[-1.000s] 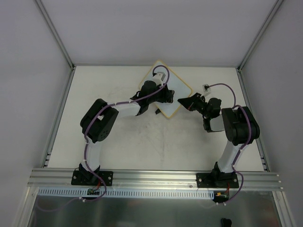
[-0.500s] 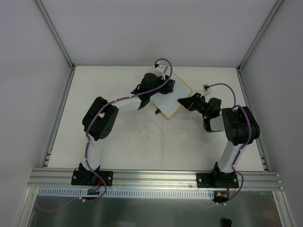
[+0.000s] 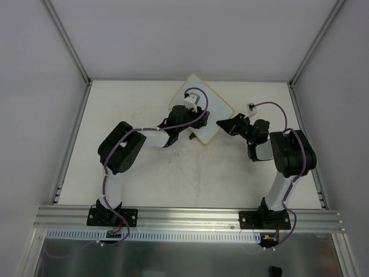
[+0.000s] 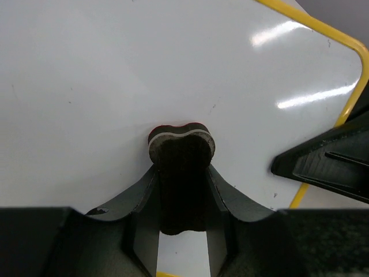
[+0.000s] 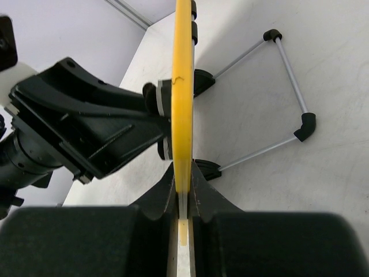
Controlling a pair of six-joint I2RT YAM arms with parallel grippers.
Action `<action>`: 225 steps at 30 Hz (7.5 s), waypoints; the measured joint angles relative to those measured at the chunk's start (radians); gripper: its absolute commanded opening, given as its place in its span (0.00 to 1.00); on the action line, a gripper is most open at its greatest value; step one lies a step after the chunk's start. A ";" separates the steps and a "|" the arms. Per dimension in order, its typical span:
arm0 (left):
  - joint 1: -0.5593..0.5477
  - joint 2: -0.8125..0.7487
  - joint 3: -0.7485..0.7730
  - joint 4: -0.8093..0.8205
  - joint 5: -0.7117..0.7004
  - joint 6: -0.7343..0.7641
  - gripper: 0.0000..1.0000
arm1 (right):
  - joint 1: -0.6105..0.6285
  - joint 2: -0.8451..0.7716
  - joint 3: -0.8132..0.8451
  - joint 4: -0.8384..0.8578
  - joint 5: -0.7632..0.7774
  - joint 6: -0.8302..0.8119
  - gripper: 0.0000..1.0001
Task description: Erase the whiteboard
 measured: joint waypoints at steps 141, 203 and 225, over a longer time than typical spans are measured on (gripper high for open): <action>0.153 -0.003 -0.270 0.333 0.052 -0.512 0.00 | 0.003 0.002 0.000 0.007 -0.011 0.012 0.00; -0.008 0.048 -0.168 0.513 -0.262 -0.204 0.00 | 0.003 0.003 0.005 0.006 -0.021 0.005 0.00; -0.023 0.048 -0.270 0.514 -0.261 -0.245 0.00 | 0.003 0.005 0.005 0.007 -0.021 0.005 0.00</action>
